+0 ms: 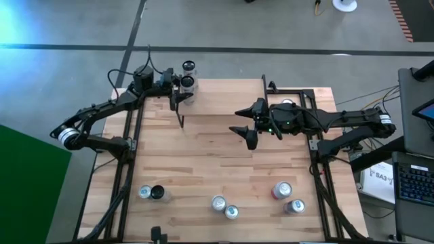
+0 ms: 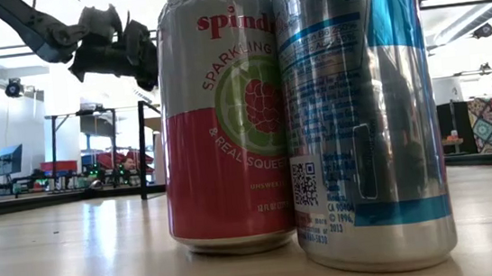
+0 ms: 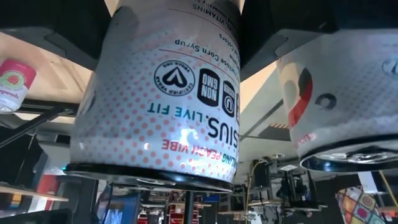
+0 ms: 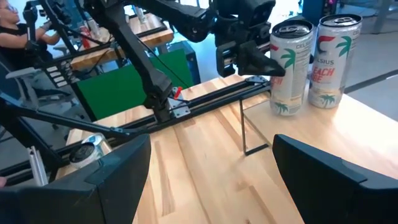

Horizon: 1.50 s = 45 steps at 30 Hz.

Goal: Place canned beverage on shelf
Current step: Put the top white-pink soda can on the shelf aligned with the other white-pink soda can

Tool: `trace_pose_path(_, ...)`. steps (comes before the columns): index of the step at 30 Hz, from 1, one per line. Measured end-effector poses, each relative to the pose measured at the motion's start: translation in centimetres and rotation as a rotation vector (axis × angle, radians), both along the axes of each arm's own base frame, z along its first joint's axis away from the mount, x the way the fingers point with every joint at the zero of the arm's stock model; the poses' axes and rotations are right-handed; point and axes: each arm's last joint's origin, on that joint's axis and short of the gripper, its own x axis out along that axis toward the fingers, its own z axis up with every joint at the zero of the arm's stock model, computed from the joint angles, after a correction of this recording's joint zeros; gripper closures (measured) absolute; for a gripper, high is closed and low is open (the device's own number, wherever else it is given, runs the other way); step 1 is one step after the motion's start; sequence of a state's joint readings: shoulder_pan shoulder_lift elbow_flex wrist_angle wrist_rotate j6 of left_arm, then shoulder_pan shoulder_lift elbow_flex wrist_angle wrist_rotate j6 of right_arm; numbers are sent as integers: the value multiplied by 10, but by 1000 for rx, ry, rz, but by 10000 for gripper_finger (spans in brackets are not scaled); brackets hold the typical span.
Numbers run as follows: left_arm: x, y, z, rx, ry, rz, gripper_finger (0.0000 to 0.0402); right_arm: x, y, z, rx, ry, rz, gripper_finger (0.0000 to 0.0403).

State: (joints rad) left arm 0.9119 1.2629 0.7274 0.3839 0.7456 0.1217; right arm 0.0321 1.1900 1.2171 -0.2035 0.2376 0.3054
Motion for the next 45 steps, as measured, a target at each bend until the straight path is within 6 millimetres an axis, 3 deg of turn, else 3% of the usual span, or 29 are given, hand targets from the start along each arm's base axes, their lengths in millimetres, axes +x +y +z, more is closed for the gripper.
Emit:
trace_pose_path(11, -1, 1, -6, 14, -24, 58, 139, 0, 0, 0, 33, -7, -12, 76)
trace_pose_path(22, 8, 11, -23, -121, -25, 61, 69, 0, 1, 0, 73, -14, -15, 77)
trace_pose_path(32, -6, -6, 6, -96, -77, 64, 61, 0, 3, 0, 66, -11, -8, 78)
trace_pose_path(45, -48, -55, 48, 34, -68, 171, 61, 8, 4, -12, 152, 18, -5, 78)
